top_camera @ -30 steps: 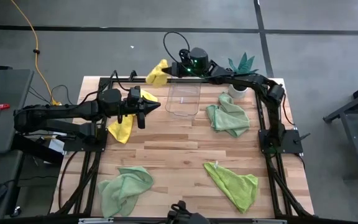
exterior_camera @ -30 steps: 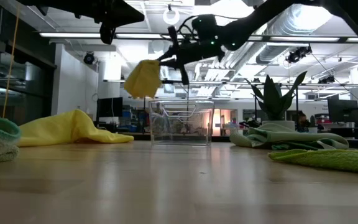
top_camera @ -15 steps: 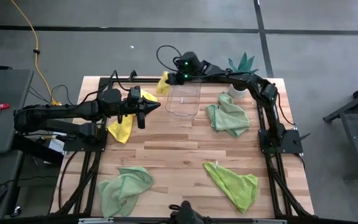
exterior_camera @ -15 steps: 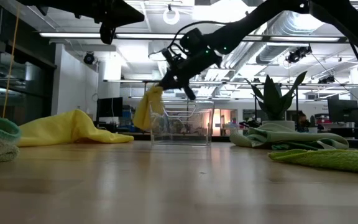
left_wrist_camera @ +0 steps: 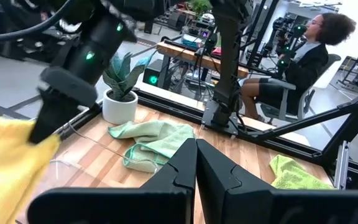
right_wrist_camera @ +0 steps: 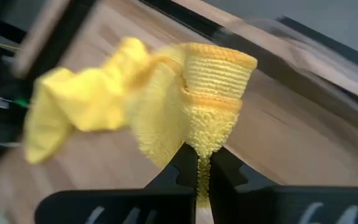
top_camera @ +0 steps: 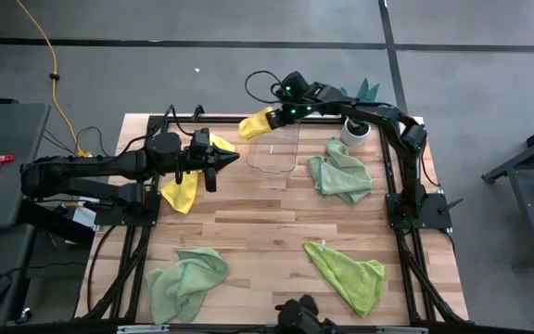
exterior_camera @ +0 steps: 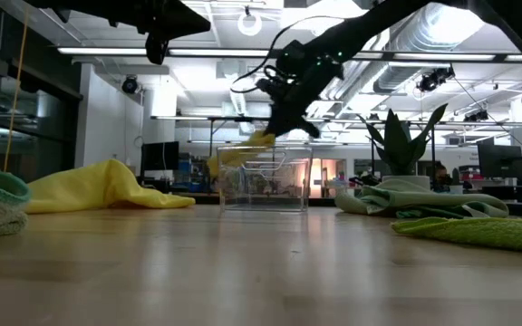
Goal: Fold microfiber towels
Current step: Put the folded right yellow towel into the transparent bin
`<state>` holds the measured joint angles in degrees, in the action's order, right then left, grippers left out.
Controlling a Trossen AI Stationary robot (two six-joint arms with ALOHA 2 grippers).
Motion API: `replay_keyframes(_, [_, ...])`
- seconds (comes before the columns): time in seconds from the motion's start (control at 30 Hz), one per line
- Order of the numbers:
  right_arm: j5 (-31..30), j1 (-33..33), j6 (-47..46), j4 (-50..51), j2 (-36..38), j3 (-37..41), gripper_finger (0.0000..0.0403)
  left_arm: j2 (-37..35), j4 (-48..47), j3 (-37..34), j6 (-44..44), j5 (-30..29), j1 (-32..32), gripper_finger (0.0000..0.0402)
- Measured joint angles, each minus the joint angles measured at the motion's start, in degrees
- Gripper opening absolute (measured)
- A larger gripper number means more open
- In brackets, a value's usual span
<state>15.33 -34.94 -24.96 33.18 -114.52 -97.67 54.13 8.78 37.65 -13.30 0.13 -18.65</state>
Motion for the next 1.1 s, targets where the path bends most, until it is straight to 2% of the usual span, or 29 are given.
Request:
replay_keyframes(0.13, [-4.24, -0.29, 1.46, 5.0, 0.58, 0.0, 0.0, 0.0, 0.0, 0.0, 0.0, -1.44, -0.02, 0.0])
replay_keyframes(0.43, [-12.3, 1.9, -2.51, 5.8, -2.68, -0.02, 0.0, 0.0, 0.0, 0.0, 0.0, -2.3, -0.02, 0.0])
replay_keyframes(0.73, [-19.58, 3.01, -11.66, 7.64, -6.06, 0.0, 0.0, 0.0, -0.02, -0.01, 0.0, -2.3, -0.02, 0.0])
replay_keyframes(0.93, [-20.15, 3.1, -15.6, 8.7, -6.44, 0.02, 0.0, 0.0, -0.08, 0.0, 0.0, -2.3, -0.02, 0.0])
replay_keyframes(1.1, [-23.93, 3.23, -21.32, 10.22, -6.58, 0.02, 0.0, 0.0, -0.59, -0.01, 0.02, -2.3, -0.02, 0.0])
